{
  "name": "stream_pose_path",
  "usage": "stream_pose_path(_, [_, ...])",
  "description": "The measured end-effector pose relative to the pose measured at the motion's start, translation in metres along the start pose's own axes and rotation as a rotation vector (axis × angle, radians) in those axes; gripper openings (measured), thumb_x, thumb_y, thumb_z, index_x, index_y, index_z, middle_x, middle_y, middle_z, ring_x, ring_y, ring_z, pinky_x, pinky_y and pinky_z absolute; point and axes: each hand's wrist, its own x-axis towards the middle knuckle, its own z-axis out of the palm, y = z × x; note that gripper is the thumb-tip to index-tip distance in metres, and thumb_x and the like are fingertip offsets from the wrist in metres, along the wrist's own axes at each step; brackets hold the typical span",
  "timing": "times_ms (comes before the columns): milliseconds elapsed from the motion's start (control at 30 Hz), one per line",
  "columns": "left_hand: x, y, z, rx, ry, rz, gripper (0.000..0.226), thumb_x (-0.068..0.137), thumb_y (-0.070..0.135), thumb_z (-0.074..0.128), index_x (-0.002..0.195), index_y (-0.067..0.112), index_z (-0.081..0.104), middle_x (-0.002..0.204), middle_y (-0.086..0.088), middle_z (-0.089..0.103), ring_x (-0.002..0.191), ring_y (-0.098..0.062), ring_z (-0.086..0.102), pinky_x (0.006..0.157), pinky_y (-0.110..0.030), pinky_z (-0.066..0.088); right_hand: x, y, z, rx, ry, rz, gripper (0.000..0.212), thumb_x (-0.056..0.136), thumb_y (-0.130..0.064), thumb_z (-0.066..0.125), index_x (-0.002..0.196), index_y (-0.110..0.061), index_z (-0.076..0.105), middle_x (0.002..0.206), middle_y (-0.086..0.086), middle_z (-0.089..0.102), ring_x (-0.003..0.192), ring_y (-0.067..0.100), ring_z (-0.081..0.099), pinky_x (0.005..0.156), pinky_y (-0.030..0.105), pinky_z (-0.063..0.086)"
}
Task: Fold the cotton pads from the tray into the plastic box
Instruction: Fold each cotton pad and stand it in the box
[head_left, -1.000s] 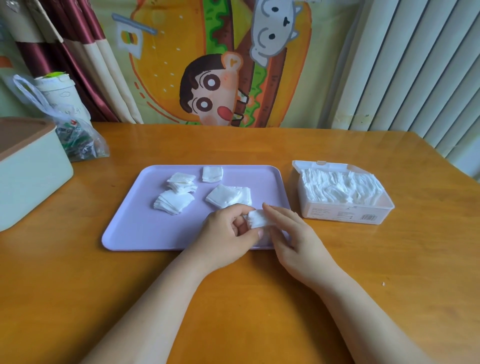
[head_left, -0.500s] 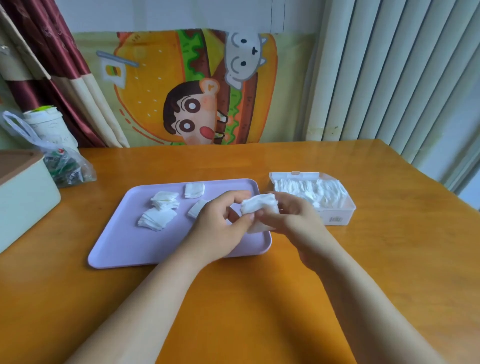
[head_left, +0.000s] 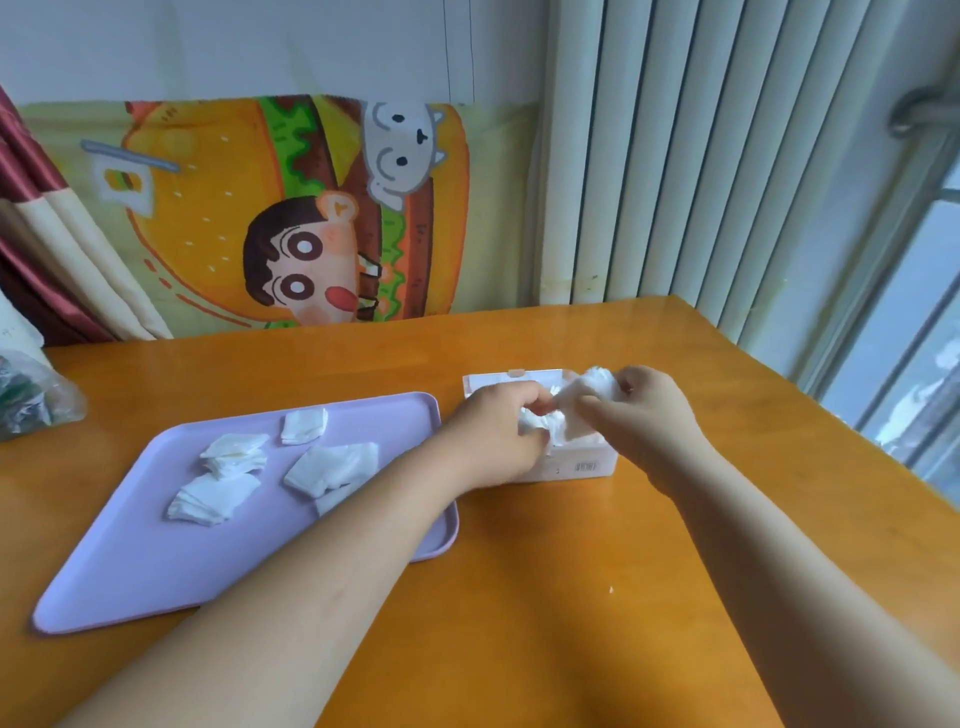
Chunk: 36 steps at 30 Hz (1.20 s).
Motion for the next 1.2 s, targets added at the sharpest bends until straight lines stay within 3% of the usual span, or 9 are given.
stream_pose_path(167, [0.024, 0.007, 0.003, 0.244, -0.211, -0.011, 0.032, 0.088, 0.028, 0.054, 0.110, 0.045, 0.070, 0.111, 0.025, 0.069, 0.102, -0.009, 0.065, 0.088, -0.034, 0.058, 0.025, 0.001, 0.004, -0.204, -0.140, 0.124, 0.031, 0.085, -0.034, 0.072, 0.071, -0.012, 0.055, 0.053, 0.001, 0.056, 0.042, 0.017, 0.057, 0.048, 0.026, 0.040])
stream_pose_path(300, [0.031, 0.003, 0.005, 0.378, -0.245, -0.009, 0.019, 0.084, 0.036, 0.055, 0.096, 0.046, 0.067, 0.104, 0.019, 0.068, 0.095, -0.014, 0.065, 0.083, -0.036, 0.058, 0.033, 0.005, 0.009, -0.272, -0.243, 0.221, 0.037, 0.085, -0.036, 0.078, 0.074, -0.009, 0.055, 0.049, 0.008, 0.058, 0.026, 0.011, 0.045, 0.040, 0.021, 0.030])
stream_pose_path(467, [0.031, -0.006, 0.005, 0.345, -0.193, 0.015, 0.013, 0.087, 0.035, 0.063, 0.095, 0.035, 0.073, 0.094, 0.015, 0.067, 0.076, -0.011, 0.064, 0.060, -0.026, 0.048, 0.043, 0.006, 0.022, -0.511, -0.228, 0.176, 0.027, 0.079, -0.031, 0.079, 0.082, -0.014, 0.058, 0.051, 0.000, 0.065, 0.048, 0.016, 0.067, 0.052, 0.023, 0.041])
stream_pose_path(633, [0.025, -0.014, 0.005, 0.215, -0.164, 0.055, 0.021, 0.090, 0.024, 0.060, 0.097, 0.028, 0.079, 0.105, 0.012, 0.067, 0.089, -0.013, 0.064, 0.077, -0.030, 0.057, 0.044, -0.009, 0.037, -0.770, -0.215, 0.125, 0.031, 0.087, -0.033, 0.071, 0.112, -0.018, 0.060, 0.081, -0.003, 0.068, 0.077, 0.019, 0.074, 0.066, 0.026, 0.052])
stream_pose_path(767, [0.020, -0.022, 0.003, 0.119, -0.123, 0.073, 0.021, 0.091, 0.019, 0.058, 0.092, 0.031, 0.076, 0.099, 0.015, 0.070, 0.093, -0.011, 0.063, 0.079, -0.027, 0.053, 0.042, -0.021, 0.041, -0.828, -0.355, 0.148, 0.075, 0.091, -0.061, 0.066, 0.148, -0.023, 0.035, 0.069, -0.002, 0.066, 0.042, 0.008, 0.065, 0.057, 0.026, 0.046])
stream_pose_path(867, [0.017, -0.028, 0.005, 0.043, -0.063, 0.064, 0.019, 0.092, 0.019, 0.060, 0.094, 0.031, 0.074, 0.097, 0.016, 0.067, 0.086, -0.005, 0.060, 0.072, -0.022, 0.046, 0.040, -0.025, 0.038, -0.778, -0.448, 0.184, 0.085, 0.099, -0.061, 0.056, 0.160, -0.018, 0.015, 0.052, 0.005, 0.065, 0.020, 0.010, 0.048, 0.054, 0.028, 0.045])
stream_pose_path(1033, [0.007, -0.032, 0.011, 0.038, -0.018, 0.131, 0.015, 0.092, 0.012, 0.063, 0.097, 0.022, 0.074, 0.111, 0.008, 0.055, 0.088, -0.011, 0.056, 0.081, -0.026, 0.048, 0.038, -0.021, 0.053, -0.804, -0.432, 0.238, 0.088, 0.097, -0.068, 0.055, 0.152, -0.003, 0.033, 0.036, -0.001, 0.059, 0.039, 0.010, 0.058, 0.062, 0.030, 0.047])
stream_pose_path(1133, [-0.012, -0.032, 0.008, 0.022, -0.005, 0.160, 0.021, 0.091, 0.010, 0.063, 0.107, 0.018, 0.073, 0.118, 0.009, 0.052, 0.094, -0.013, 0.058, 0.085, -0.025, 0.050, 0.038, -0.022, 0.059, -0.801, -0.482, 0.236, 0.059, 0.100, -0.066, 0.050, 0.119, -0.010, 0.053, 0.038, -0.004, 0.061, 0.046, 0.009, 0.060, 0.088, 0.030, 0.037])
stream_pose_path(1200, [-0.032, -0.034, 0.004, 0.003, 0.004, 0.182, 0.025, 0.093, 0.010, 0.065, 0.116, 0.017, 0.071, 0.130, 0.012, 0.052, 0.095, -0.003, 0.058, 0.085, -0.012, 0.047, 0.037, -0.024, 0.060, -0.816, -0.437, 0.210, 0.048, 0.104, -0.056, 0.044, 0.118, -0.011, 0.056, 0.044, -0.004, 0.066, 0.055, 0.009, 0.063, 0.084, 0.030, 0.043])
